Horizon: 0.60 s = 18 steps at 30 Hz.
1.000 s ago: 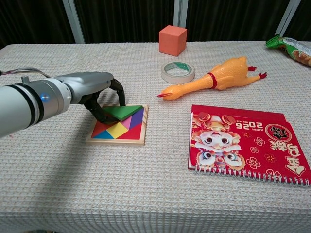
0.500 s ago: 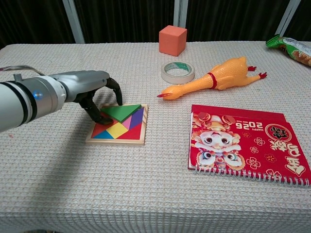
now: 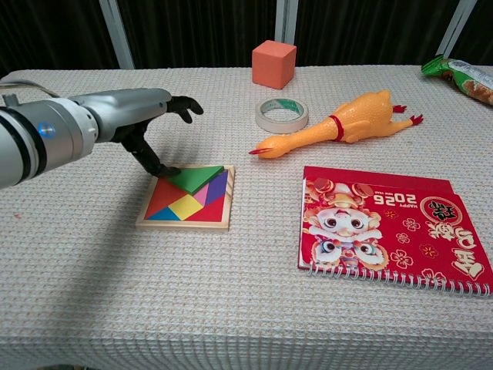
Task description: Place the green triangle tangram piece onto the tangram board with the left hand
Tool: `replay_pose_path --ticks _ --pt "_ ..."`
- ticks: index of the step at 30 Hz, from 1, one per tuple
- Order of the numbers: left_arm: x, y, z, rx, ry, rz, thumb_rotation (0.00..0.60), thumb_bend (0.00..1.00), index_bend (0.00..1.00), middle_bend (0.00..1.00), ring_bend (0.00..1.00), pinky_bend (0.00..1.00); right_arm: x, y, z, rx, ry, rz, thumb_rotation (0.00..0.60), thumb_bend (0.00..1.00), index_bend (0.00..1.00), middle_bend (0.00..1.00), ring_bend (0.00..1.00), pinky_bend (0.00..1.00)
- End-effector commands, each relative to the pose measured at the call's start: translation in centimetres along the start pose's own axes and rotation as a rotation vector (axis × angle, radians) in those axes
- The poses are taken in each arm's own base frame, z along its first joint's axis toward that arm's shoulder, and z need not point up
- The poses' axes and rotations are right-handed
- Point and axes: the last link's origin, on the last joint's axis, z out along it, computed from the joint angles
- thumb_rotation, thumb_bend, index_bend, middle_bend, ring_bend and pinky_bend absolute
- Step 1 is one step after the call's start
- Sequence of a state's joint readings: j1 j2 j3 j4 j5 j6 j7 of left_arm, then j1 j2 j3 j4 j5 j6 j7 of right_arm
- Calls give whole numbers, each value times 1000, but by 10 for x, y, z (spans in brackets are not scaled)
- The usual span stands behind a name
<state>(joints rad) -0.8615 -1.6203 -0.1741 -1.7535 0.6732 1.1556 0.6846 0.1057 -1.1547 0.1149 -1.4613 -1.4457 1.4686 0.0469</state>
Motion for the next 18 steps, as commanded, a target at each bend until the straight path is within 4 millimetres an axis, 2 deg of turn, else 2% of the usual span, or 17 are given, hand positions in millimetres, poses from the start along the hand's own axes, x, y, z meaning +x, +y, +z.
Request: replay_pose_path --ticks 1,18 --pt "-3 -1 0 1 5 27 600 262 80 105 0 76 0 0 0 0 0 0 600 351 0 0 0 0" --pt "-15 -21 11 70 -30 54 600 263 78 100 0 74 -2 2 0 -5 -5 1 600 351 0 0 0 0"
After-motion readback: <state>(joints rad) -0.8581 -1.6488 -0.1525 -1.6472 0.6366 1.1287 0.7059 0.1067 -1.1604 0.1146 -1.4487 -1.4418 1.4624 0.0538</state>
